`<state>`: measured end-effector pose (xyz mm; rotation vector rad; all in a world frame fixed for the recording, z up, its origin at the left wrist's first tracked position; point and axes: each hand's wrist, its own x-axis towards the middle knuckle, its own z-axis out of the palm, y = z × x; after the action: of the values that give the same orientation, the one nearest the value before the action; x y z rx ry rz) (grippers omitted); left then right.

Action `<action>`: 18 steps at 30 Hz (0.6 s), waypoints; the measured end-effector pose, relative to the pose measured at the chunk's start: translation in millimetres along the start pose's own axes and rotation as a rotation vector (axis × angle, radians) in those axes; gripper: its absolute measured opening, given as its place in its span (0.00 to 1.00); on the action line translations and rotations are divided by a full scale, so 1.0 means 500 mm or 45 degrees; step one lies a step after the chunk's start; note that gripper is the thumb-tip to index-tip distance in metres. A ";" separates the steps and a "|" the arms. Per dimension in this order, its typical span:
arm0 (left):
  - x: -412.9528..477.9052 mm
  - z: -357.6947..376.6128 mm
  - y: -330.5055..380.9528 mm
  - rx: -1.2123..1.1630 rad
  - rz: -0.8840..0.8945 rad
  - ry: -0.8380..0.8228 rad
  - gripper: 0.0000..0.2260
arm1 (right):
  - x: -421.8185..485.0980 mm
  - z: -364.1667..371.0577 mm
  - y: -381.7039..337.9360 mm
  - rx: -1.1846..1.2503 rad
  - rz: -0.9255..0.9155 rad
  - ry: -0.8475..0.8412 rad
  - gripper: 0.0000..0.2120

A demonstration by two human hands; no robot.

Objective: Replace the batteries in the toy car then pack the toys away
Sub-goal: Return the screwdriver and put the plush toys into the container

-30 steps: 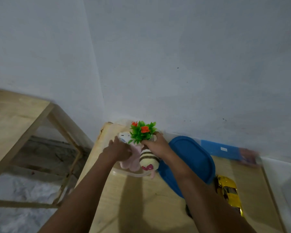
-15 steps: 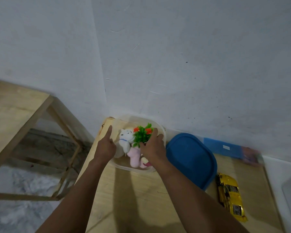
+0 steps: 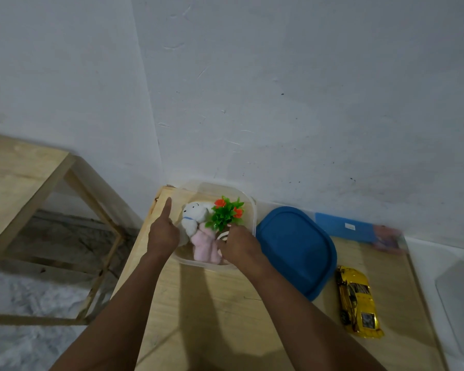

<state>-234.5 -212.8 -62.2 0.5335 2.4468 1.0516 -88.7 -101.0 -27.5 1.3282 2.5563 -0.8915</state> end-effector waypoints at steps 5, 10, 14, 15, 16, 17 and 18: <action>0.012 0.000 -0.004 0.015 -0.007 -0.032 0.33 | -0.051 -0.085 0.035 0.130 -0.199 0.176 0.13; 0.001 0.005 0.003 -0.012 -0.042 0.183 0.25 | -0.127 -0.114 0.155 0.364 -0.005 0.303 0.14; -0.045 0.018 0.009 -0.164 -0.040 0.414 0.19 | -0.176 -0.099 0.258 0.267 0.291 0.181 0.18; -0.056 0.020 0.009 -0.188 -0.065 0.442 0.18 | -0.189 -0.095 0.282 0.207 0.346 0.143 0.20; -0.065 0.027 0.011 -0.200 -0.081 0.456 0.17 | -0.200 -0.091 0.309 0.155 0.396 0.104 0.23; -0.072 0.038 0.014 -0.203 -0.089 0.456 0.17 | -0.213 -0.089 0.338 0.123 0.445 0.056 0.26; -0.077 0.045 0.013 -0.201 -0.090 0.446 0.17 | -0.225 -0.085 0.360 0.106 0.485 0.000 0.29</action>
<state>-189.7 -214.8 -62.7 0.2240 2.6215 1.3933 126.3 -77.9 -31.4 1.7566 2.1718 -0.9243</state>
